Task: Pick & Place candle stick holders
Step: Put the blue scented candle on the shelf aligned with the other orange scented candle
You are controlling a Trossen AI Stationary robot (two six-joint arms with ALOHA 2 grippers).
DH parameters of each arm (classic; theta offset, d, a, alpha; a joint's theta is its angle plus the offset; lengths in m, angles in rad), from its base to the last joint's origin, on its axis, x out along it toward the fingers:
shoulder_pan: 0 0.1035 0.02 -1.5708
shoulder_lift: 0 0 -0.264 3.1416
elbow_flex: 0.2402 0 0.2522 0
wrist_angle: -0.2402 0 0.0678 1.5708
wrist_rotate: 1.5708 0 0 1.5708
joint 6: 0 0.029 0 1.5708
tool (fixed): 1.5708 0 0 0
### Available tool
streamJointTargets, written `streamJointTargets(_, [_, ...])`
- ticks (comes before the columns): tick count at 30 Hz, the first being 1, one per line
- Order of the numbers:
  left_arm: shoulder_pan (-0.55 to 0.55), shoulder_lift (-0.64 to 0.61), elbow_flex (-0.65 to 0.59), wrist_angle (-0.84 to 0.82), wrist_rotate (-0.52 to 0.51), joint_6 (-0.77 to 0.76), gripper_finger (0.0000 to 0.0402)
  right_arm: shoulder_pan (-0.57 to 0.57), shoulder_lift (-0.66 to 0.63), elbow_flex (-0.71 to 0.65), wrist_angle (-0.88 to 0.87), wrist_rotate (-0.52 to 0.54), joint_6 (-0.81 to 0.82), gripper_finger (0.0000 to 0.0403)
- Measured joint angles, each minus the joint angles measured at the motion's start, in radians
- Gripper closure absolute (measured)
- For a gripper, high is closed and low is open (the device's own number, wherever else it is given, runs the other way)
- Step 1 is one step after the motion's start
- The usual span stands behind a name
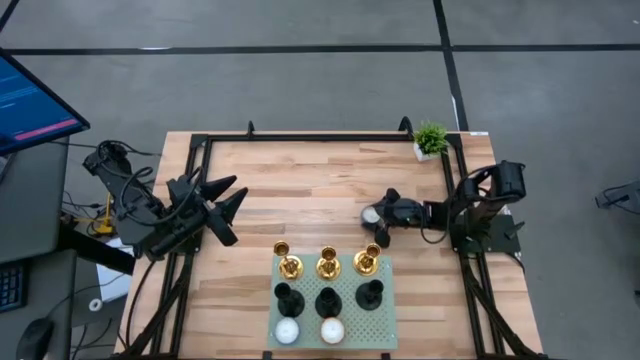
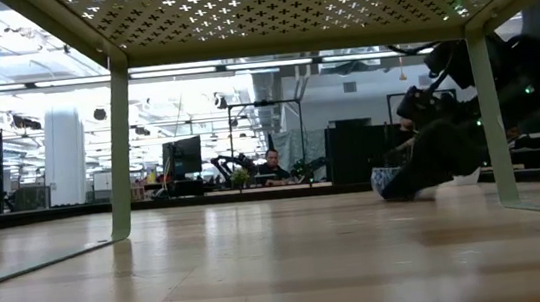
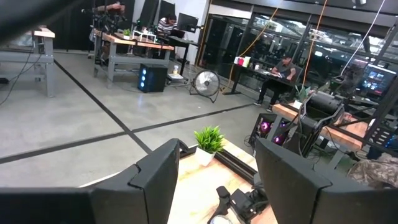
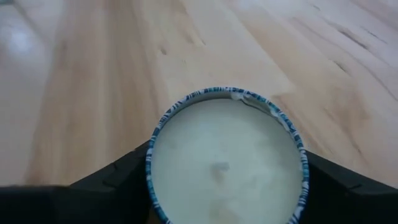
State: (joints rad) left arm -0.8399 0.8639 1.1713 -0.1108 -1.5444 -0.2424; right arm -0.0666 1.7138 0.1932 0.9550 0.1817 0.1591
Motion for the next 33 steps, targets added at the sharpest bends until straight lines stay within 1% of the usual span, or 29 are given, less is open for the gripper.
streamJointTargets(7, [0.000, 0.000, 0.000, 0.000, 0.000, 0.001, 0.0190, -0.001, -0.007, 0.002, 0.022, -0.002, 0.048, 0.0122])
streamJointTargets(12, [0.000, 0.000, 0.000, 0.000, 0.000, 0.001, 0.0190, 0.016, -0.106, -0.002, 0.005, -0.004, 0.079, 0.0120])
streamJointTargets(14, [0.000, 0.000, 0.000, 0.000, 0.000, 0.002, 0.0190, 0.022, -0.179, -0.002, -0.034, 0.000, 0.090, 0.0120])
streamJointTargets(17, [0.000, 0.000, 0.000, 0.000, 0.000, 0.002, 0.0190, 0.021, -0.307, -0.002, -0.142, 0.000, 0.113, 0.0119])
streamJointTargets(21, [0.000, 0.000, 0.000, 0.000, 0.000, 0.002, 0.0190, 0.020, -0.518, 0.000, -0.262, 0.002, 0.130, 0.0118])
streamJointTargets(24, [0.000, 0.000, 0.000, 0.000, 0.000, 0.002, 0.0190, 0.019, -0.681, 0.027, -0.370, 0.012, 0.129, 0.0118])
streamJointTargets(28, [0.000, 0.000, 0.000, 0.000, 0.000, 0.002, 0.0190, 0.018, -0.866, 0.107, -0.548, 0.032, 0.099, 0.0118])
streamJointTargets(33, [0.000, 0.000, 0.000, 0.000, 0.003, 0.002, 0.0190, 0.033, -1.013, 0.263, -0.742, 0.029, 0.046, 0.0117])
